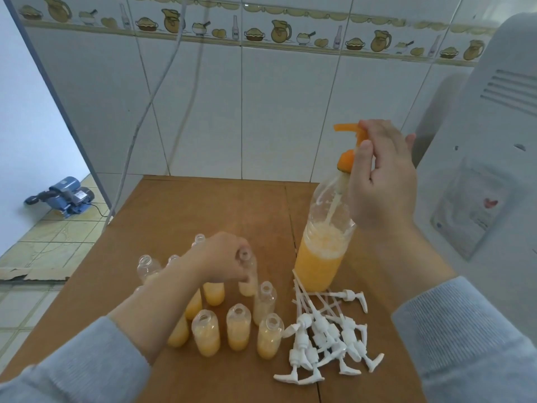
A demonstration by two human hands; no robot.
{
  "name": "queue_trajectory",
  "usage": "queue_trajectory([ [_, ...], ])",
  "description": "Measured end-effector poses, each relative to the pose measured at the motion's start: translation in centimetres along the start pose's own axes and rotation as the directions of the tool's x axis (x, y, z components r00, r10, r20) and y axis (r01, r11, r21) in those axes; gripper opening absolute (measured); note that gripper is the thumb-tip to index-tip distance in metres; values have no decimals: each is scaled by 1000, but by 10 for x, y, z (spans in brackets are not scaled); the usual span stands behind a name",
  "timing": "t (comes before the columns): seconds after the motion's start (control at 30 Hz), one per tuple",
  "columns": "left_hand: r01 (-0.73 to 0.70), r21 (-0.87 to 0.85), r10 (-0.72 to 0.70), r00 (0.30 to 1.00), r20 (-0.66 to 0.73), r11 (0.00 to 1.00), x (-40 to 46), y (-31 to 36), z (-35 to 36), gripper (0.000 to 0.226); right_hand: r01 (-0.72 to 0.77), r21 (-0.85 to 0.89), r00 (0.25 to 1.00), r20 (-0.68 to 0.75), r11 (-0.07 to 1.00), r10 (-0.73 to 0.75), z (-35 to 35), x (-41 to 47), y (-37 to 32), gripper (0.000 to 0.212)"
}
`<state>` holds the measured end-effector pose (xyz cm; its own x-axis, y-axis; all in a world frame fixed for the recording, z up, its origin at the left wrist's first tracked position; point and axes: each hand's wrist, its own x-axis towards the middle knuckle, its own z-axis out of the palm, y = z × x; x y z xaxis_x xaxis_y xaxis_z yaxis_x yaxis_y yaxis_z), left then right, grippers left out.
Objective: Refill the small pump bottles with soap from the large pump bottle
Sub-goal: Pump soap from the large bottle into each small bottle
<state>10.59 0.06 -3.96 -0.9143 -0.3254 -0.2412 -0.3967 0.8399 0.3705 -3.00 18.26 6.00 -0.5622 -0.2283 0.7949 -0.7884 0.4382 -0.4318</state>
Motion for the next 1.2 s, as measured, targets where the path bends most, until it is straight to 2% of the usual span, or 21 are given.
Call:
queue_trajectory([
  [0.07,5,-114,-15,995,-95,994,-5,-6,-13,31,0,0,1000,9,1000,0,-1,0,1,40],
  [0.17,-54,-290,-29,961,-275,955,-9,-16,-32,30,6,-2,1000,19,1000,-6,0,-1,1,40],
  [0.3,-288,-641,-128,843,-522,712,-16,6,-49,31,19,-2,1000,10,1000,-19,2,-2,2,40],
  [0.37,-375,-738,-156,828,-539,560,-16,27,-54,39,14,6,1000,6,1000,-14,3,-1,2,40],
  [0.4,-399,-756,-149,829,-539,518,-15,38,-57,45,12,9,1000,4,1000,-12,3,-1,3,40],
  [0.43,-424,-739,-122,821,-557,523,-13,47,-58,48,11,11,1000,0,1000,-11,3,-1,3,40],
  [0.53,-472,-512,5,739,-674,717,-3,69,-62,41,7,21,1000,0,1000,-7,4,-2,3,39],
  [0.6,-485,-404,73,705,-706,776,1,81,-65,46,6,23,1000,-1,1000,-6,3,-2,3,39],
  [0.97,-508,-290,162,672,-723,811,8,107,-80,50,27,37,1000,-11,999,-27,2,-2,2,42],
  [1.2,-413,82,353,641,-682,907,8,109,-98,48,66,22,997,-35,998,-65,4,0,3,42],
])
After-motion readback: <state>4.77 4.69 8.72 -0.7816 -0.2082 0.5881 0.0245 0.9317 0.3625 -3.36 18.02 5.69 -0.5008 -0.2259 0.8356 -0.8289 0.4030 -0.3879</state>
